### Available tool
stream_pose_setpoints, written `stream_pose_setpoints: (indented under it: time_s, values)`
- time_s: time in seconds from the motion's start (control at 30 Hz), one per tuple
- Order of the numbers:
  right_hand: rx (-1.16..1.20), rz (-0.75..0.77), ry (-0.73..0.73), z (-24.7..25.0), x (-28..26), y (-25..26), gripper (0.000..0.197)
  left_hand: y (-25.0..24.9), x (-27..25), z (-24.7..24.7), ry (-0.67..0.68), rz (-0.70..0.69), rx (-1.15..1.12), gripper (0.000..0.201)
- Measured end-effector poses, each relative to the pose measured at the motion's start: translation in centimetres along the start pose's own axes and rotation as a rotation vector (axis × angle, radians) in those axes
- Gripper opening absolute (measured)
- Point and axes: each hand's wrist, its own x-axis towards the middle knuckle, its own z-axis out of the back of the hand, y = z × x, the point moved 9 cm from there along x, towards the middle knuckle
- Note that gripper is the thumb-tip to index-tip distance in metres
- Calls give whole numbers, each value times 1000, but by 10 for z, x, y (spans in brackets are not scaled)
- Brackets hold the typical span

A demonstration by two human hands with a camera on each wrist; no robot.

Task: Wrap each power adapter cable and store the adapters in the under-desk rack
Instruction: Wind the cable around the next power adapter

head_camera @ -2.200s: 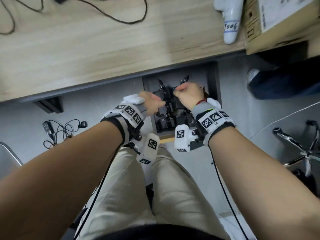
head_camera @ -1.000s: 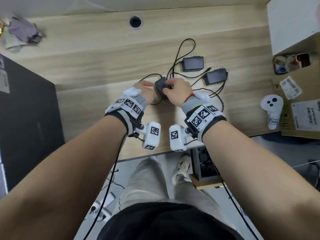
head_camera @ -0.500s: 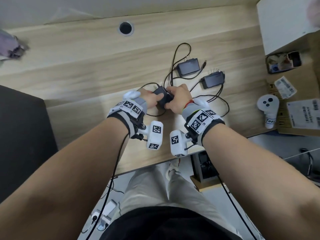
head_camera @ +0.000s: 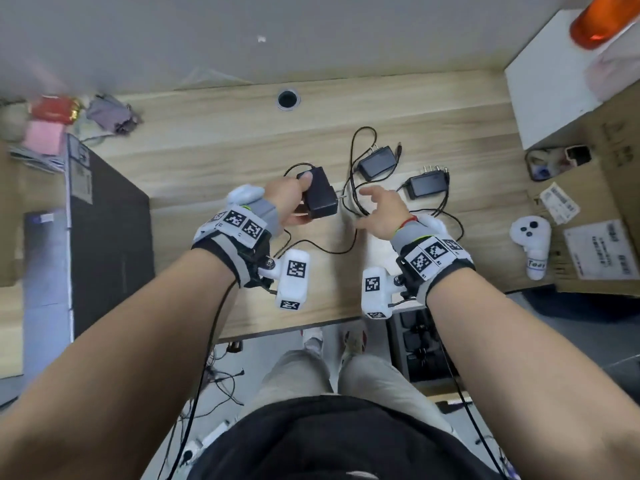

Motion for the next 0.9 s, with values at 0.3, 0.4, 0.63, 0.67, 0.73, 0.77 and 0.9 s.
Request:
stream_pose_setpoints:
  time_s: [0.3,0.4,0.63,0.67,0.73,0.77,0.9]
  values:
    - [346,581,61,59,-72,164,49,-112,-135,0,220,-347,-57,29]
    - [355,690,92,72,-103,200,21,-146,-179,-1,254,-473,-75,35]
    - [412,866,-232,121,-126,224,72,-174,-229,-3,278,-553,114,35]
    - [356,885,-283,130,-127,227,71,-176,-231,-3,292,-555,139,35]
    - [285,919,-295,137,-132,237,60,-179,-239,-3,308,-571,147,39]
    - [302,909,-258,135,-128,238,49,-182,-240,0,300,-585,128,43]
    - [513,793,-82,131,-137,243,16,-195,-241,16,203,-659,-67,34]
